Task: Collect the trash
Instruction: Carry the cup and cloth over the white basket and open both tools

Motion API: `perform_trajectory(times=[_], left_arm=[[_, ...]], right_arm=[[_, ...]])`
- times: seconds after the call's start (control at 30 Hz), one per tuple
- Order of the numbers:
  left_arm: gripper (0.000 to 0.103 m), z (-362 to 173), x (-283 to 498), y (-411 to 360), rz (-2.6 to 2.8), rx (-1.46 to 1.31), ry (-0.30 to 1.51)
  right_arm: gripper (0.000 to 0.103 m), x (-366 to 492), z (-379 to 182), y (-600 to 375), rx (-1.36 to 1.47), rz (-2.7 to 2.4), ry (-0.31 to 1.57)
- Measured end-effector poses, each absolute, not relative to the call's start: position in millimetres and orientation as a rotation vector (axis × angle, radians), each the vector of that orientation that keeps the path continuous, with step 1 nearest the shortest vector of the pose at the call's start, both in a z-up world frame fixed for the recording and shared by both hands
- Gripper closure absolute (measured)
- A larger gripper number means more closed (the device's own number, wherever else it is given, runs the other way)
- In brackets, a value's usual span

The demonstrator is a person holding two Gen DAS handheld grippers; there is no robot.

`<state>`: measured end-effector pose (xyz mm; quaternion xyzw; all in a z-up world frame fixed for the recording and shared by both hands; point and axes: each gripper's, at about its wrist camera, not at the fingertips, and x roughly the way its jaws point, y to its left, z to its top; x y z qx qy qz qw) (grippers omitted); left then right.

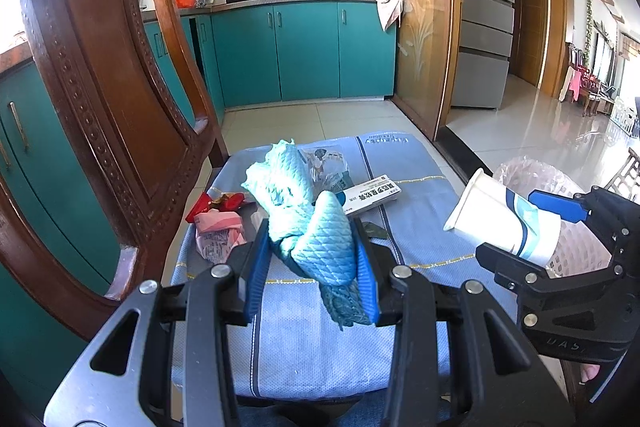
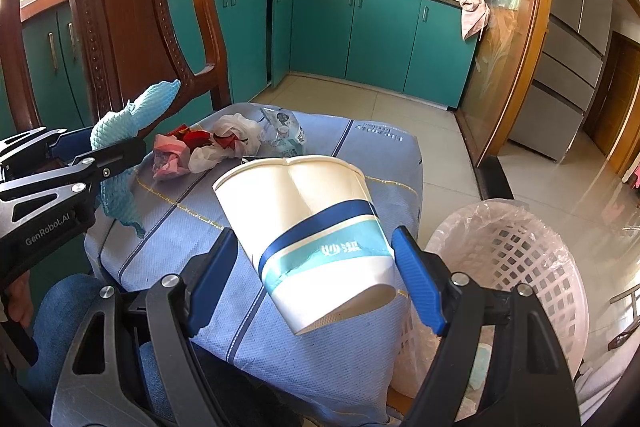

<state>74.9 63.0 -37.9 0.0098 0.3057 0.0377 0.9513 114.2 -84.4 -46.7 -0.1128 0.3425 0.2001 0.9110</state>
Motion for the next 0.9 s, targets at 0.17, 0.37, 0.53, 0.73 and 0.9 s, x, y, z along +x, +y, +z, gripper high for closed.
perform_trajectory(times=[0.17,0.37,0.53,0.73,0.9], left_arm=[[0.063,-42,77,62,0.065,0.014,0.636],[0.063,-36,81,55,0.047,0.022,0.631],[0.063,-37,93,29,-0.024,0.028,0.638],[0.064,-41,111,-25,-0.156,0.053,0.649],[0.063,-42,125,-75,-0.285,0.075,0.659]], right_arm=[[0.025,115,-51,-83,-0.228,0.41,0.712],[0.025,118,-36,-113,-0.171,0.36,0.682],[0.025,122,-30,-159,-0.114,0.272,0.671],[0.025,124,-39,-223,-0.079,0.13,0.713],[0.025,116,-38,-267,-0.051,0.045,0.721]])
